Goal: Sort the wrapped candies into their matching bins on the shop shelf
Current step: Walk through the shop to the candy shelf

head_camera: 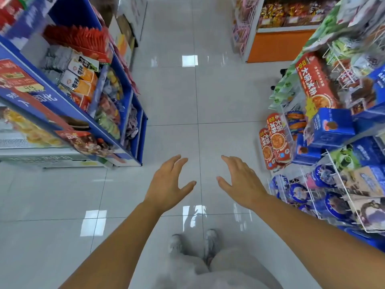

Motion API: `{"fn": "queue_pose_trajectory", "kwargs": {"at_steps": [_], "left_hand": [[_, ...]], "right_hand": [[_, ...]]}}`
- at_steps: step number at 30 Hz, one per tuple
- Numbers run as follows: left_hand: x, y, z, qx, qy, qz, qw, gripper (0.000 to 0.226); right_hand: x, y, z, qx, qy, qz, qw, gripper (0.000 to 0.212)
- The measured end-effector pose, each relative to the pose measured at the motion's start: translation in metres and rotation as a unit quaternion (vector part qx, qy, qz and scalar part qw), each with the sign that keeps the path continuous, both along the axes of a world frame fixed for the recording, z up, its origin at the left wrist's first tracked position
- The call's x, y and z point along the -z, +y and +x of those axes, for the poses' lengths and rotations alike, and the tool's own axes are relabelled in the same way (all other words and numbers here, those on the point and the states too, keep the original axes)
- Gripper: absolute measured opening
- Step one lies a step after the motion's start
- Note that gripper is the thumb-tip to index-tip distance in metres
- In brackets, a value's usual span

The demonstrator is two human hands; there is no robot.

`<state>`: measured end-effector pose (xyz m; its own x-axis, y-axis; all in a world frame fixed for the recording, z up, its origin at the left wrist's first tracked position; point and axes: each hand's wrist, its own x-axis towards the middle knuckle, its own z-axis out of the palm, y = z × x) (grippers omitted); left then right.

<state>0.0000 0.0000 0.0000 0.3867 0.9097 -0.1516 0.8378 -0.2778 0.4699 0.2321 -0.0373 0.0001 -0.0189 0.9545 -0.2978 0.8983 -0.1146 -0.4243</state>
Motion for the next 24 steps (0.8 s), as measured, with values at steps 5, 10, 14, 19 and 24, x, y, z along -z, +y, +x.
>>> {"fn": "queue_pose_trajectory", "kwargs": {"at_steps": [5, 10, 14, 19, 24], "left_hand": [[0.007, 0.015, 0.017, -0.006, -0.013, -0.006, 1.000, 0.070], [0.010, 0.041, 0.030, -0.009, -0.020, -0.019, 1.000, 0.071], [0.016, 0.083, 0.032, -0.003, -0.016, -0.033, 0.999, 0.072], [0.030, 0.166, 0.032, 0.014, -0.015, -0.055, 0.998, 0.072], [0.032, 0.265, 0.036, 0.034, -0.012, -0.067, 0.997, 0.073]], "right_hand": [[0.004, 0.013, 0.016, -0.007, 0.002, -0.014, 1.000, 0.065], [0.009, 0.038, 0.026, 0.005, 0.003, -0.030, 1.000, 0.065], [0.015, 0.077, 0.028, 0.010, 0.006, -0.030, 0.999, 0.065], [0.025, 0.149, 0.029, 0.033, 0.004, -0.042, 0.999, 0.066], [0.026, 0.230, 0.030, 0.070, 0.011, -0.069, 0.995, 0.066]]}}
